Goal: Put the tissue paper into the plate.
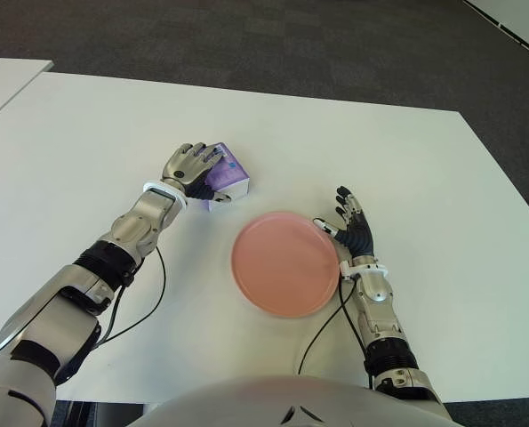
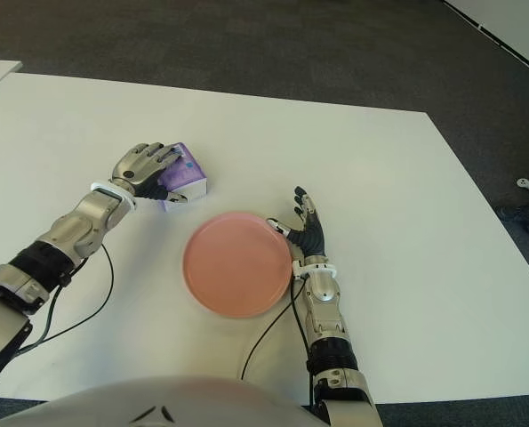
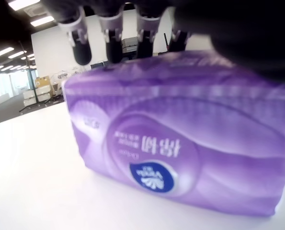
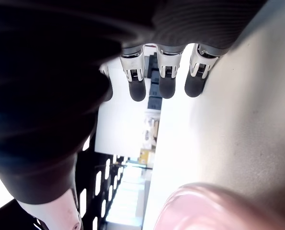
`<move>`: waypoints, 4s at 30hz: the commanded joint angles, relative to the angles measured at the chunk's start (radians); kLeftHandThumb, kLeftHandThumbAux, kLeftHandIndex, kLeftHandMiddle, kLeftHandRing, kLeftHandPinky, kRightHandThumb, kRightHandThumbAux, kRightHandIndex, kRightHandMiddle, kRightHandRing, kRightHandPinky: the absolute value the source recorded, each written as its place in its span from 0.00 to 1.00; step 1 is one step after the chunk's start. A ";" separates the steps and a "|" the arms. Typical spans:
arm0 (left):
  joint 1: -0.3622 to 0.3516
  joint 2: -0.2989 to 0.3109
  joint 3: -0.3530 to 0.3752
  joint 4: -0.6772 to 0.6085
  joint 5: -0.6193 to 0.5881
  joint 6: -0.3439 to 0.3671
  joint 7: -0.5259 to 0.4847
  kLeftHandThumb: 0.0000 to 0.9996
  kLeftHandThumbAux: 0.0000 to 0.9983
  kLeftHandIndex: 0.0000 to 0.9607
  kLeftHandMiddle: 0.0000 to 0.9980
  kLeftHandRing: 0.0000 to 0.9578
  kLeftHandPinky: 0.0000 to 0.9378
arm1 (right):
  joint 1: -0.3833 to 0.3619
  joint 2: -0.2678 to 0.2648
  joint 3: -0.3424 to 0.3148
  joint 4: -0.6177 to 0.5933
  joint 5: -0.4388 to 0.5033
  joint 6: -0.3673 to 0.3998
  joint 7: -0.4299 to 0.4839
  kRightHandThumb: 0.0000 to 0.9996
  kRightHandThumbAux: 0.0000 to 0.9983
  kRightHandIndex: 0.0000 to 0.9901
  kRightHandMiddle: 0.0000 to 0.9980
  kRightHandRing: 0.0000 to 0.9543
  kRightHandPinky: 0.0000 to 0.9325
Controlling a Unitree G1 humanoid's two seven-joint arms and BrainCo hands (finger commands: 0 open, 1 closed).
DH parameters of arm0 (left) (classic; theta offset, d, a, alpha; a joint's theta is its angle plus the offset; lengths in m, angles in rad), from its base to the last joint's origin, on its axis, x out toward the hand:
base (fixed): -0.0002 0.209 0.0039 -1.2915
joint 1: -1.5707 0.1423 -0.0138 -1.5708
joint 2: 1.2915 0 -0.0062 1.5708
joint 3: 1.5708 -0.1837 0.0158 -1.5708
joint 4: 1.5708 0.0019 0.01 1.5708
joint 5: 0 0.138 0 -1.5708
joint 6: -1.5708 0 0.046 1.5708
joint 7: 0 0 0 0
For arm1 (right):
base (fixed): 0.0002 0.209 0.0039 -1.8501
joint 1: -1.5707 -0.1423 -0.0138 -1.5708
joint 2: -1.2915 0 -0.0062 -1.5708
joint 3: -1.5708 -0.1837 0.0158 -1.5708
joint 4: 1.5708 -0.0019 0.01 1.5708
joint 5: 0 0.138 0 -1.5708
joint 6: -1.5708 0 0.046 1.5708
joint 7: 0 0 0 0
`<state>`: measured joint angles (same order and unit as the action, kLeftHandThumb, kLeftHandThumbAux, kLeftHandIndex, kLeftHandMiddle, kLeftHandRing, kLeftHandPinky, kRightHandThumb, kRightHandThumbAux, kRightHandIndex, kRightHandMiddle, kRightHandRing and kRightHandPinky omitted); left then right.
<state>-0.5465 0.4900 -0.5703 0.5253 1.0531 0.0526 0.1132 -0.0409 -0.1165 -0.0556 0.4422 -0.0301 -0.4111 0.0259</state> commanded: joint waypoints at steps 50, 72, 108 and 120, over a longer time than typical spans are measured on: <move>-0.054 -0.122 -0.147 0.417 0.063 0.045 0.319 0.00 0.24 0.00 0.00 0.00 0.00 | 0.086 0.042 0.013 -0.023 0.013 0.099 0.021 0.00 0.80 0.00 0.01 0.00 0.02; -0.059 -0.201 -0.174 0.618 0.012 0.071 0.638 0.00 0.32 0.00 0.00 0.00 0.00 | 0.083 0.033 0.010 0.000 0.012 0.088 0.027 0.00 0.79 0.00 0.00 0.00 0.02; -0.077 -0.176 -0.151 0.634 -0.068 -0.067 0.764 0.63 0.68 0.42 0.62 0.66 0.74 | 0.078 0.032 0.012 0.010 0.013 0.083 0.025 0.00 0.78 0.00 0.00 0.00 0.01; -0.089 -0.172 -0.129 0.663 -0.109 -0.248 0.958 0.75 0.70 0.46 0.84 0.88 0.90 | 0.054 0.026 0.012 0.042 0.004 0.077 0.020 0.00 0.77 0.00 0.00 0.00 0.01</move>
<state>-0.6528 0.3132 -0.6967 1.1637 0.9520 -0.1667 1.0692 -0.0355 -0.0995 -0.0514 0.4237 -0.0243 -0.3906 0.0434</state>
